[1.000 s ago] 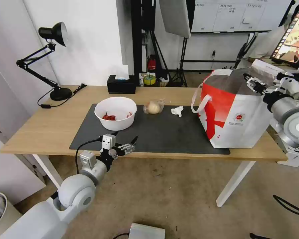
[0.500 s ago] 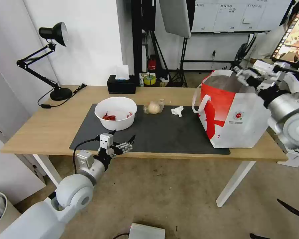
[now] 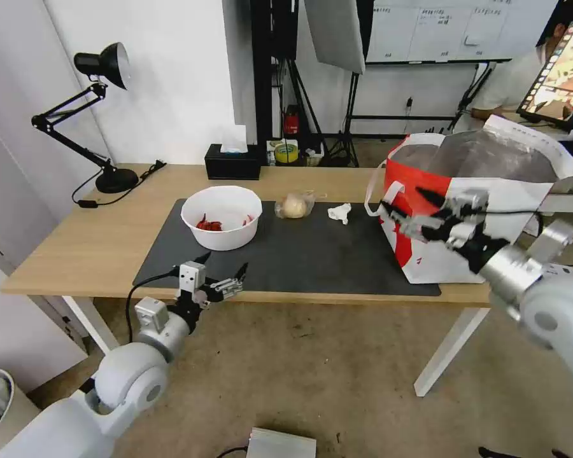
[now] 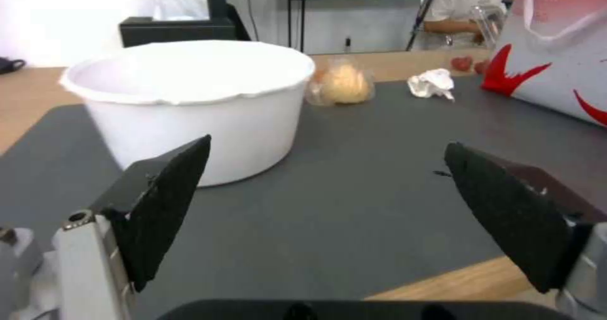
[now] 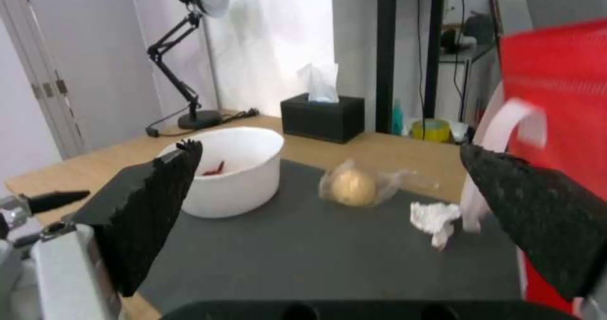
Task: Pick up the trash from the table and place it into the takeout bag.
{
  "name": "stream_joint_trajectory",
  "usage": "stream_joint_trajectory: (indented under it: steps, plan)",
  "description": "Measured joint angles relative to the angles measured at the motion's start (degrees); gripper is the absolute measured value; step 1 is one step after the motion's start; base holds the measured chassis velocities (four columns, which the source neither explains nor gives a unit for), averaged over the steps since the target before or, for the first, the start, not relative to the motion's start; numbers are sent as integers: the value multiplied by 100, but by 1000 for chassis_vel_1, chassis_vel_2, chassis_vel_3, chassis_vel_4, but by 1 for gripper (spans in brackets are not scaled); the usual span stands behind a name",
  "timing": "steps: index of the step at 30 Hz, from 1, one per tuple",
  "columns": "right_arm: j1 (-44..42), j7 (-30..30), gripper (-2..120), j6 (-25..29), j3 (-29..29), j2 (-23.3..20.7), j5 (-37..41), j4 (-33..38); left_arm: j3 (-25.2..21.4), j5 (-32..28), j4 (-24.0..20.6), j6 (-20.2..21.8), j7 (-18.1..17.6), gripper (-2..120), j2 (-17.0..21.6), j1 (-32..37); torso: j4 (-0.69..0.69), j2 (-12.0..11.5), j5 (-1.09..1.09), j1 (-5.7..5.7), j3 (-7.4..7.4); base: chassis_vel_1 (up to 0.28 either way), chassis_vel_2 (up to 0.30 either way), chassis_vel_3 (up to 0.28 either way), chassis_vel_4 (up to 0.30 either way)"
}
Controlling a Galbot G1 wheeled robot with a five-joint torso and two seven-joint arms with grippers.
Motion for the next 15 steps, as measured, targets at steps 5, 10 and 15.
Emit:
stream_joint_trajectory:
  steps: [5,10,15]
  plan:
    - [-718,-6,100,395,135,365,-487,49,-224,51,-39,-92,73,100,-74,216,-2,0,0,0,0,0,0,0,0]
    - [-1263,33,100,750,234,652,-914,117,-316,82,-25,-148,125,100,-128,345,-1,0,0,0,0,0,0,0,0]
    - [-1724,234,100,1006,265,981,-1180,216,-347,121,-10,-161,138,100,-138,418,-2,0,0,1,0,0,0,0,0]
